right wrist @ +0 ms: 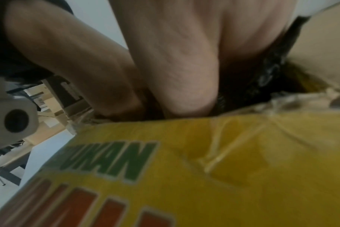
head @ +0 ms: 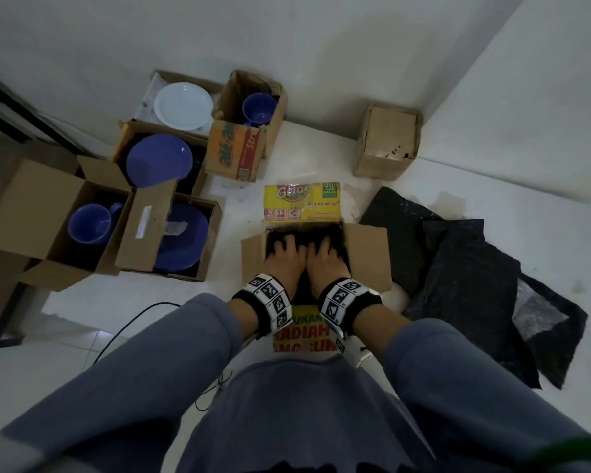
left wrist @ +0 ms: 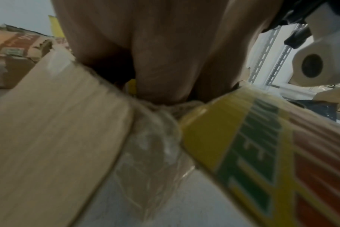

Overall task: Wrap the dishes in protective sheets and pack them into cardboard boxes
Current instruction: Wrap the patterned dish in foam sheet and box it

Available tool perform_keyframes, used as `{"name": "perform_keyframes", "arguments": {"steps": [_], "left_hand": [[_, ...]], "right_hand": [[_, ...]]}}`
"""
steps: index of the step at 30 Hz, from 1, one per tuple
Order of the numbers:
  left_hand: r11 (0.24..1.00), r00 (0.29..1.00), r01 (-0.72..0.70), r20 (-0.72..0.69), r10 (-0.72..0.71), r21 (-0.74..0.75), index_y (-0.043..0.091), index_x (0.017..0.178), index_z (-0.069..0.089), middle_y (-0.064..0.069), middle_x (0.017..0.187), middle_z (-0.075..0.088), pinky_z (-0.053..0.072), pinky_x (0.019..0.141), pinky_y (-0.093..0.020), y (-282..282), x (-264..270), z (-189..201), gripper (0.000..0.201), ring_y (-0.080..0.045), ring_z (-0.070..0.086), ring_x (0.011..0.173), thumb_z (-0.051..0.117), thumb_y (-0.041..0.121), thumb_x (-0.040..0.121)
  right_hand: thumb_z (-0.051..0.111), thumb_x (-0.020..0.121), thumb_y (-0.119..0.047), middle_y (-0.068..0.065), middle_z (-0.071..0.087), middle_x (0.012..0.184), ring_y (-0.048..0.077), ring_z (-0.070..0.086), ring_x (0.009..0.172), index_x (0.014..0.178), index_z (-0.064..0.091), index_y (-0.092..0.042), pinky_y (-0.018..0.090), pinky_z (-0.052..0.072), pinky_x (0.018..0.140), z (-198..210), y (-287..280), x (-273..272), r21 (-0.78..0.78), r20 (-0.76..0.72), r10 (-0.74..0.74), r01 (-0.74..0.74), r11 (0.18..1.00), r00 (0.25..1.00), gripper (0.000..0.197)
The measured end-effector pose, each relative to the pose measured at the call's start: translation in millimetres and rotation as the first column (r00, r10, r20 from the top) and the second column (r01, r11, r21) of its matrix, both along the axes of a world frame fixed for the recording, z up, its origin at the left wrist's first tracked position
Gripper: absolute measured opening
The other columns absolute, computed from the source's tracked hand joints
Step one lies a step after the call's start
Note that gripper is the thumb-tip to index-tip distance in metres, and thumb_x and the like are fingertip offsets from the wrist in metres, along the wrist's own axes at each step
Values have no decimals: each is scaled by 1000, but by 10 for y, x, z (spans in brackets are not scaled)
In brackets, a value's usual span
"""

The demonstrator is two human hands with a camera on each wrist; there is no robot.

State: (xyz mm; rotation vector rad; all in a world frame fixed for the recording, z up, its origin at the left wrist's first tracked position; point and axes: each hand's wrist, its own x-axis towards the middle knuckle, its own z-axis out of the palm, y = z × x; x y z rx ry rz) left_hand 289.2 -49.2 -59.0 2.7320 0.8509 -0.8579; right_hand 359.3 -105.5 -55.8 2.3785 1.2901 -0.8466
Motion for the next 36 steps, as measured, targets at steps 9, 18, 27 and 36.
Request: {"name": "perform_keyframes", "arguments": {"steps": [9,18,27,36], "left_hand": [[774,810,-331,258,526,-540,12,154,27,-12,153,24,35,112,-34,142,-129,99,72,-31,34,139,54,-5,89],[398,694,-572,-164,701,-717,20,158,-8,-10,165,-11,28,111,-30,151,-93,112,80,-29,2,153,40,2,97],[637,799,-392,99,594,-664,17,156,22,-13,146,42,45,104,-41,222,-190,177,76,-33,44,133,52,-1,88],[947,948,304,-136,-289,106,18,138,43,-14,140,39,33,102,-37,135,-156,206,63,-30,42,125,68,31,81]], "right_hand": [[60,89,-8,28,18,153,46,34,136,150,20,-3,46,37,109,172,14,232,75,-306,-151,182,980,940,73],[64,92,-21,22,-15,162,45,16,147,156,-16,-17,48,29,117,56,83,171,-86,-426,-345,342,936,837,102],[57,94,-13,25,21,155,42,41,134,155,14,-8,42,42,103,299,87,236,-76,-383,-232,220,973,894,75],[51,98,-29,15,41,139,29,42,124,136,48,-16,35,36,98,219,-80,104,-171,231,434,-403,899,871,40]]}}
